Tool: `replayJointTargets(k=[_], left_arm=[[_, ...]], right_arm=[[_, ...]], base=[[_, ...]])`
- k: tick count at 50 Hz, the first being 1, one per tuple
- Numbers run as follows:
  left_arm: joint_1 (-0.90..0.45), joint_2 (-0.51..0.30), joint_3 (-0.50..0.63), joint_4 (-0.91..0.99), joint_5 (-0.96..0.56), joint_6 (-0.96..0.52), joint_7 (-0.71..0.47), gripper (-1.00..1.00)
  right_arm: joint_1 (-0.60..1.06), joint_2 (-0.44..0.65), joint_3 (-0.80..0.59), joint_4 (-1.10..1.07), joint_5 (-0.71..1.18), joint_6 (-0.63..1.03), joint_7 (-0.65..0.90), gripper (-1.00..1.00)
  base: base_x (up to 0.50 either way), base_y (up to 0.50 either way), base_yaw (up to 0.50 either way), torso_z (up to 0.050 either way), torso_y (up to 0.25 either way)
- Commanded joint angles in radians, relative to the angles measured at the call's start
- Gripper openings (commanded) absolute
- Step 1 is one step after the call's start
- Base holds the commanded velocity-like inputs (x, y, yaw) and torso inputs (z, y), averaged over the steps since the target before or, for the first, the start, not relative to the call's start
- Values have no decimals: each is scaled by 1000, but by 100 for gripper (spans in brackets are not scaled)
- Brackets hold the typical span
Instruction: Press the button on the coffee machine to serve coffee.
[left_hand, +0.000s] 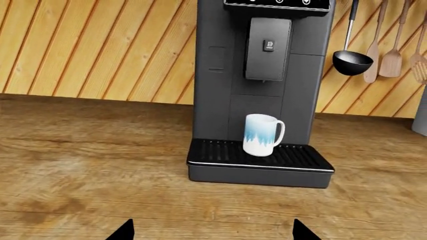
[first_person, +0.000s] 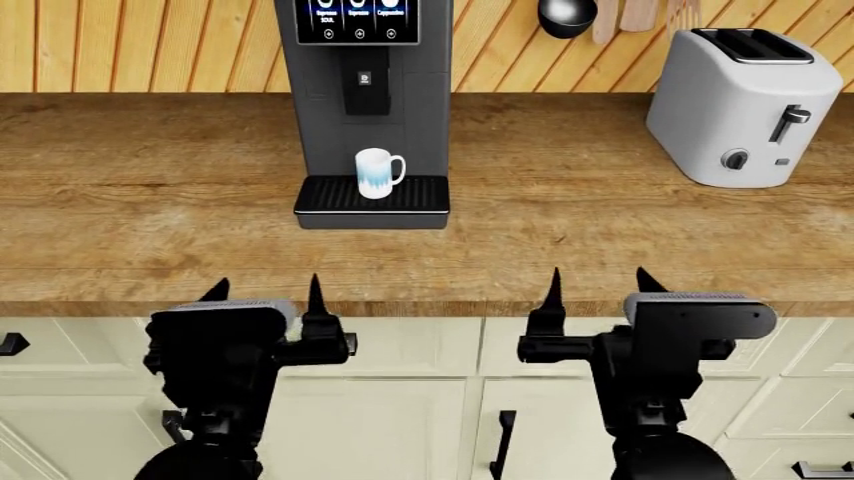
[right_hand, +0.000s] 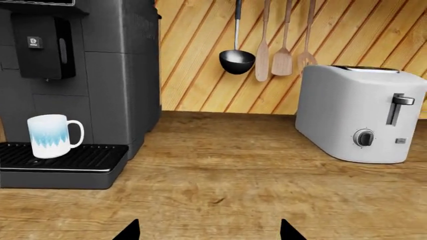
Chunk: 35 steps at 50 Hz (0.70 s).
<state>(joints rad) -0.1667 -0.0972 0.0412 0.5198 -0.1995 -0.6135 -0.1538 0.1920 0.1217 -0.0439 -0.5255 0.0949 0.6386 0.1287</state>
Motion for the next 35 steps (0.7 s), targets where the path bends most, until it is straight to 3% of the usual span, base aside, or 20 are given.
replayJointTargets(k=[1,12,35], left_arm=[[-217,-14,-18,225,-88,-447,-45,100],[-286,-8,-36,236,-108,-549,-76,100],[-281,-48,-47,259,-119,-577,-99,100]], right_arm=[[209,41,43,-226,36,423,0,100],[246,40,90,-244,56,525,8,100],[218,54,76,-231,64,486,14,100]], base=[[0,0,0,0,0],[0,0,0,0,0],[474,0,0,0,0]])
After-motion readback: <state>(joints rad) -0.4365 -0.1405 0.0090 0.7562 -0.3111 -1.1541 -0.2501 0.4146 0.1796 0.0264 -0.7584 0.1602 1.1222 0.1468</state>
